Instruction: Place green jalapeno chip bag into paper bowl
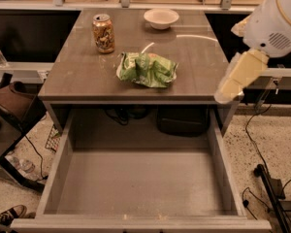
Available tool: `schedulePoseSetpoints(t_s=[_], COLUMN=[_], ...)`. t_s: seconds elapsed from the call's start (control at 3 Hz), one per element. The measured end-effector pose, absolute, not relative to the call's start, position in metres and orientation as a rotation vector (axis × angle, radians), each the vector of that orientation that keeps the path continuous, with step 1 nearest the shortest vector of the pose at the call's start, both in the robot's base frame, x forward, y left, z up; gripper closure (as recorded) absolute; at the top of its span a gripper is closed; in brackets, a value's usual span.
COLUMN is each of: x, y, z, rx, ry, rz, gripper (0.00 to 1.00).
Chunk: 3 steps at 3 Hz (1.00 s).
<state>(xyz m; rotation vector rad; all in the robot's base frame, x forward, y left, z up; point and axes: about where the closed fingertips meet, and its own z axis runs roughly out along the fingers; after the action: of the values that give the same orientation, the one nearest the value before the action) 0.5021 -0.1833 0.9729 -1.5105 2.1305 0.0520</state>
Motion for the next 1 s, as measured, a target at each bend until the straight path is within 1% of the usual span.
schedulePoseSetpoints(t_s=[0.33, 0.67, 1.0], x=[0.557, 0.594, 0.616], y=[-0.153, -0.125, -0.102], z=[0.963, 0.953, 0.941], rx=[-1.396, -1.316, -1.230], ry=[2.056, 1.976, 1.902], rz=[0.220, 0.368, 0.506], gripper=[0.00, 0.00, 0.00])
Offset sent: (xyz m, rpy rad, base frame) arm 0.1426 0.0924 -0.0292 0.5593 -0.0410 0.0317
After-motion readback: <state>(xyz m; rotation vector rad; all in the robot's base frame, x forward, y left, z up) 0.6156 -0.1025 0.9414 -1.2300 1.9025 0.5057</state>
